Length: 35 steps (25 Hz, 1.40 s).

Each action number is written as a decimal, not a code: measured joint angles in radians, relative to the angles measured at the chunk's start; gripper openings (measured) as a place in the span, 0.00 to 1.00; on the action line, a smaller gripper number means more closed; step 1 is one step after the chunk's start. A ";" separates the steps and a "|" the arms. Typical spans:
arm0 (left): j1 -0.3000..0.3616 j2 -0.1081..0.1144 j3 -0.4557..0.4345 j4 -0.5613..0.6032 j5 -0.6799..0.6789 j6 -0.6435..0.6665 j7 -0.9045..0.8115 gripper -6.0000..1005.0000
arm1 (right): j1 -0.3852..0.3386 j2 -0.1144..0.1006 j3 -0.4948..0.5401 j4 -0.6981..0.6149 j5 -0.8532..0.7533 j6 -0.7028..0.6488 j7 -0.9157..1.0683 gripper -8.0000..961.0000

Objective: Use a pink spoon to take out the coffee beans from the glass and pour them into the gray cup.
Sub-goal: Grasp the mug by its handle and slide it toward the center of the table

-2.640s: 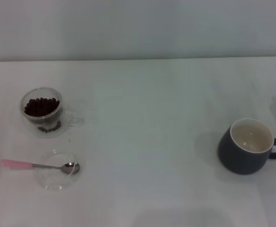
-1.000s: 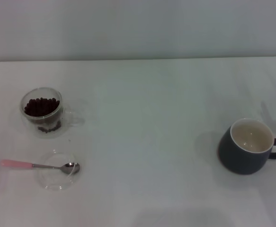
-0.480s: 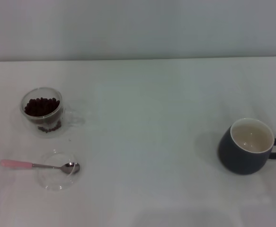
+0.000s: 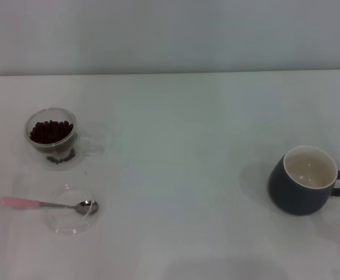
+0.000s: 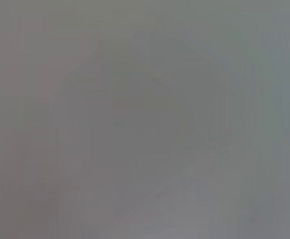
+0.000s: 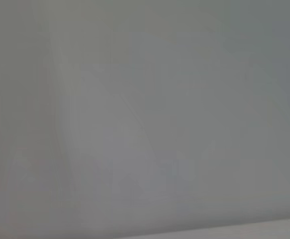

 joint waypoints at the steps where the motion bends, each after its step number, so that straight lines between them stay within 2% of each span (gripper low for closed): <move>1: -0.004 0.000 0.000 0.000 0.000 -0.002 0.000 0.86 | -0.001 0.000 -0.007 0.004 0.000 -0.001 0.000 0.88; 16: -0.035 0.002 -0.003 0.002 -0.002 -0.030 -0.005 0.86 | -0.005 0.000 -0.073 0.045 0.000 -0.034 -0.027 0.88; 24: -0.055 0.001 -0.003 0.002 0.001 -0.030 -0.005 0.86 | 0.018 0.002 -0.105 0.036 0.000 0.041 -0.031 0.88; 35: -0.070 0.000 -0.003 0.002 -0.001 -0.031 -0.005 0.86 | 0.068 0.003 -0.095 0.008 0.008 0.155 -0.055 0.88</move>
